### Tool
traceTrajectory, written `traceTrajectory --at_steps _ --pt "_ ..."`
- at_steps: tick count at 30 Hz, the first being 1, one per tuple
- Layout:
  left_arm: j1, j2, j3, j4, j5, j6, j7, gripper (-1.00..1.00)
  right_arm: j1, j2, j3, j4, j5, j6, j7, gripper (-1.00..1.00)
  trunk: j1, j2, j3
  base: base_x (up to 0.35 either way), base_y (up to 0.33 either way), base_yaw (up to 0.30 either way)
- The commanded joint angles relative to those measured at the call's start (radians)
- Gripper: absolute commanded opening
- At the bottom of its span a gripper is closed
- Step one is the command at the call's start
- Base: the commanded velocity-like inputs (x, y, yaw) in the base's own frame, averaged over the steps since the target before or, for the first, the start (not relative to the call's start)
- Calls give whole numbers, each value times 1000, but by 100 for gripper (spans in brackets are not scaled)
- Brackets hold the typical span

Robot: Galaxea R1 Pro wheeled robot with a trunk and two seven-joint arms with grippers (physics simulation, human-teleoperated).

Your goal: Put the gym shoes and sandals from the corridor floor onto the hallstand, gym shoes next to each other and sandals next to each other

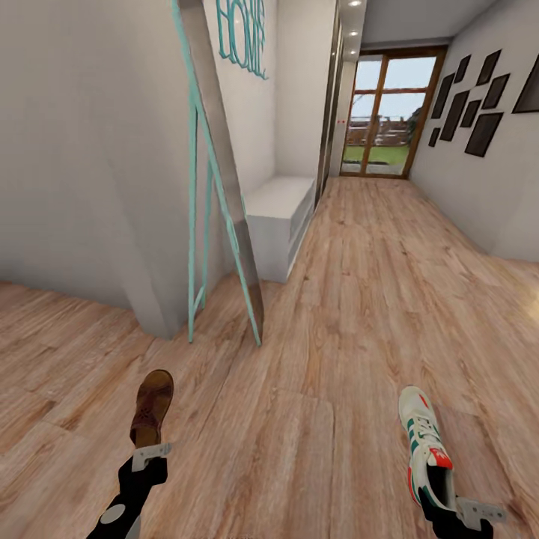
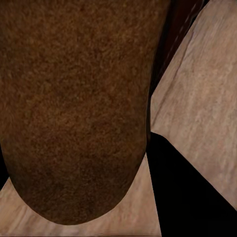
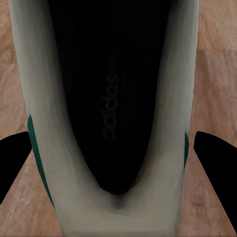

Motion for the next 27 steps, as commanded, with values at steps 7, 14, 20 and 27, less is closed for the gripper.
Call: traceTrajectory --at_steps 7,14,20,27 --pt "-1 3 6 -7 5 -1 1 -100 -1 -1 -3 1 -10 -2 9 -100 0 0 -4 0 0 278" --pt "4 7 4 -7 46 -4 -9 -100 -1 -1 -3 1 -10 -2 9 -100 0 0 -8 0 0 278" --pt "6 3 3 -10 47 -5 -2 -100 -1 -1 -3 1 -10 -2 9 -100 0 0 -11 -140 -93 278" --pt "6 2 1 -9 47 -5 -1 -100 -1 0 -2 1 -10 -2 9 -100 0 0 -15 -222 -181 278"
